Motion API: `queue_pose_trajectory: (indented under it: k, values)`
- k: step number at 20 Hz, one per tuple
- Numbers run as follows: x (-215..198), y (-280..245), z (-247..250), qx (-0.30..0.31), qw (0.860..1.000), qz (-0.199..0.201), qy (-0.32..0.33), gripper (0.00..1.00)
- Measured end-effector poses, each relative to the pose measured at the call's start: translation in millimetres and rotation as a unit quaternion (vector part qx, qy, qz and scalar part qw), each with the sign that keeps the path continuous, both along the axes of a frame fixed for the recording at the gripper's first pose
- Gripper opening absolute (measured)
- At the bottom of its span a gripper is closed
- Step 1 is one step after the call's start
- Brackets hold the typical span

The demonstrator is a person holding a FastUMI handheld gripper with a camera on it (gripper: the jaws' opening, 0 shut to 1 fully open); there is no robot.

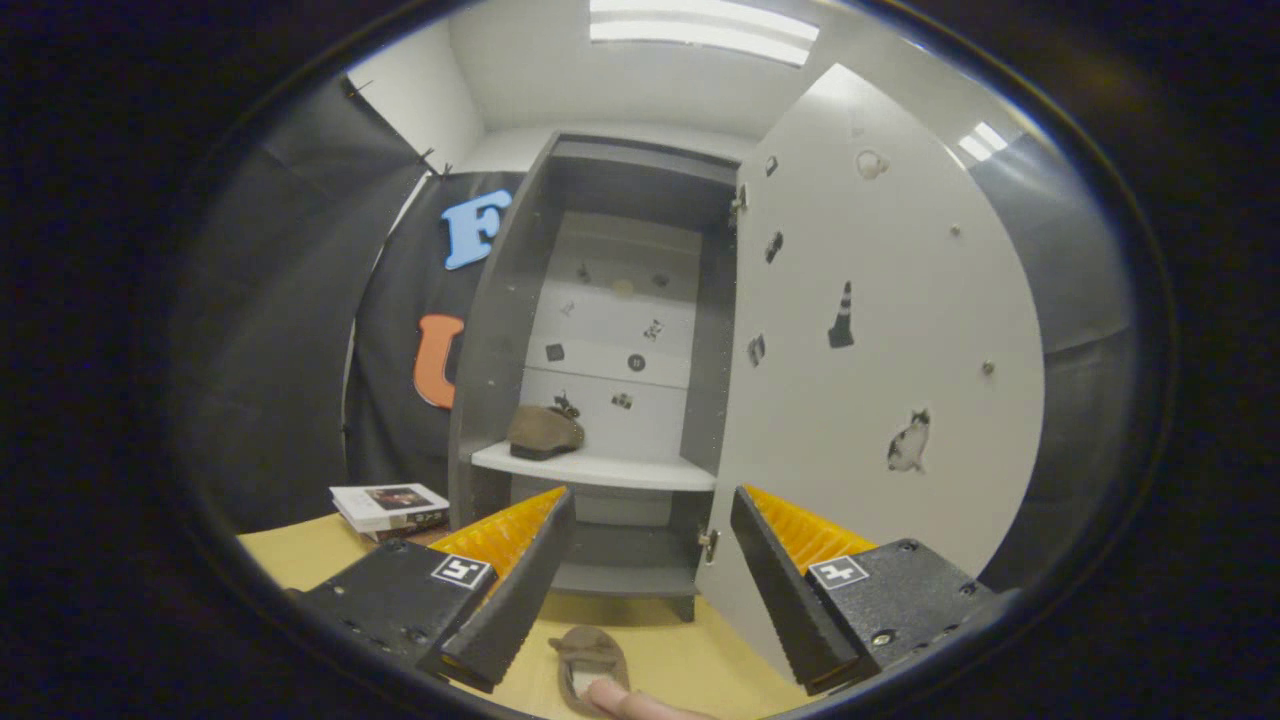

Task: Open the shoe cabinet door, grab the shoes and put them into the shoe cabinet, then close the shoe cabinet door.

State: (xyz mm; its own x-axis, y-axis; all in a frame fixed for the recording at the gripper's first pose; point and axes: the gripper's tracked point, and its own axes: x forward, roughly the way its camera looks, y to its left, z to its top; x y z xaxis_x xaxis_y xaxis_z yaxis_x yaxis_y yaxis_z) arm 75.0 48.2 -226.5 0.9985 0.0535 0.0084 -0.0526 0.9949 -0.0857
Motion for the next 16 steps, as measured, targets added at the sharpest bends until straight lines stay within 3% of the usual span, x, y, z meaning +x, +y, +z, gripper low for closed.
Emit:
queue_pose_trajectory:
  k: [4,12,13,16]
  values:
    - [29.7,17.6,-82.8,0.016,0.997,0.010,0.079,1.00]
    - [45.8,56.3,-222.9,0.028,0.972,0.039,0.232,0.97]
    - [46.6,60.3,-237.0,0.023,0.969,0.039,0.244,0.96]
    - [45.7,58.4,-277.4,0.005,0.959,0.026,0.282,0.77]
